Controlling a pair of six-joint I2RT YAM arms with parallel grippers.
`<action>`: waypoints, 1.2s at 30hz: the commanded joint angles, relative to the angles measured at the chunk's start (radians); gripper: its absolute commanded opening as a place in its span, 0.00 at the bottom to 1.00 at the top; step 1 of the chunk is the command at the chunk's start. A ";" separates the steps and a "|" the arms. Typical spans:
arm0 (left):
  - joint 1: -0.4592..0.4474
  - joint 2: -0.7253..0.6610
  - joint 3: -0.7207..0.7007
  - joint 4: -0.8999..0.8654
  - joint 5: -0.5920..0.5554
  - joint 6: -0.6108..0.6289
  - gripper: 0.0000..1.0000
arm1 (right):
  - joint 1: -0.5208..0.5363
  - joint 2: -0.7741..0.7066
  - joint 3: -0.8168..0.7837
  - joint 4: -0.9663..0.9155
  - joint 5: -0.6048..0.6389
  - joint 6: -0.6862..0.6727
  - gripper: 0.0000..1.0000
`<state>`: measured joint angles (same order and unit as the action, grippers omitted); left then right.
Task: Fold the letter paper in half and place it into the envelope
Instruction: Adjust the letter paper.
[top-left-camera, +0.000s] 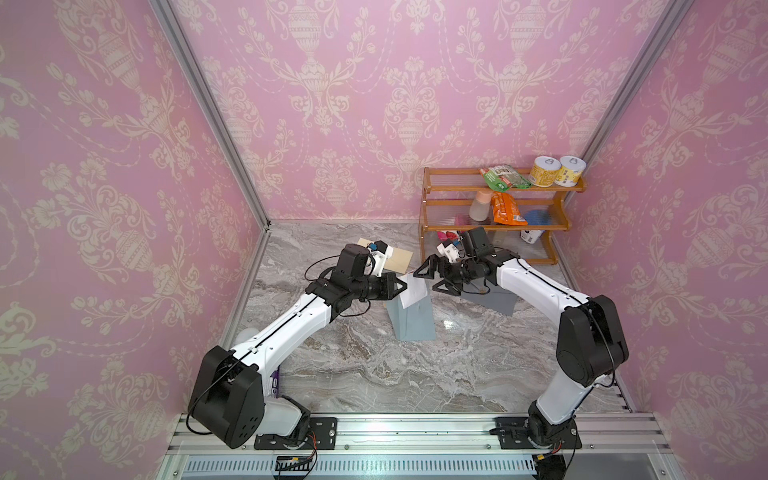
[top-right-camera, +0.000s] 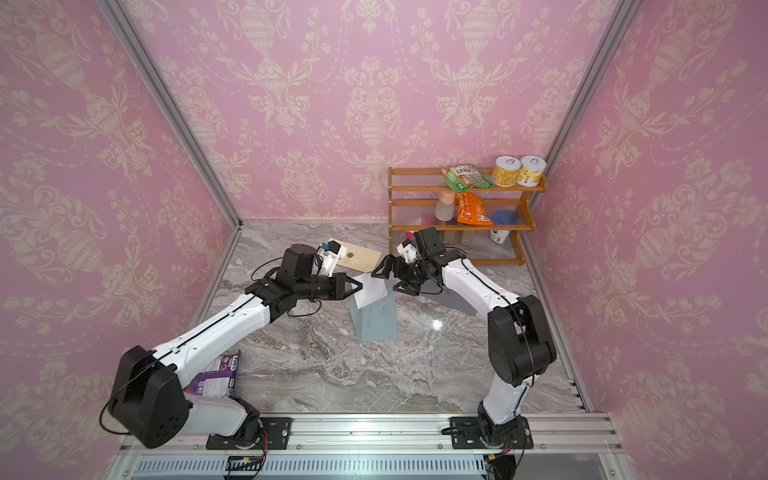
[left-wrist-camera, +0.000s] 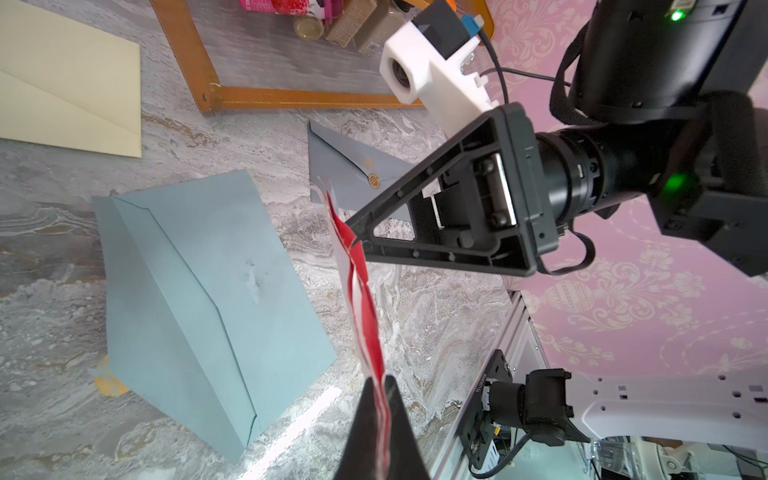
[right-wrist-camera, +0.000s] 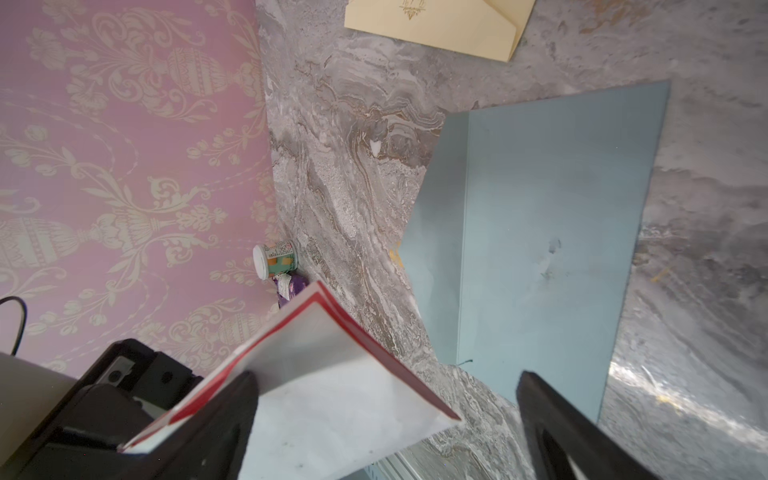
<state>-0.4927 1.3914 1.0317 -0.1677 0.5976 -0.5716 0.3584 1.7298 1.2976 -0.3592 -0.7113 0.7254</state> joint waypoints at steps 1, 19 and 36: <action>0.010 0.013 -0.018 0.098 0.058 -0.076 0.00 | 0.000 -0.052 -0.051 0.260 -0.092 0.133 1.00; 0.066 0.053 -0.009 0.045 -0.029 -0.055 0.00 | -0.022 -0.094 -0.249 0.692 -0.227 0.445 0.24; -0.139 -0.049 -0.119 0.215 -0.701 -0.551 0.96 | -0.030 -0.039 -0.168 0.722 0.064 0.701 0.00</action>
<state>-0.6067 1.3621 0.9421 -0.0273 0.0605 -1.0206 0.3294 1.6772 1.1374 0.3134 -0.7238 1.3212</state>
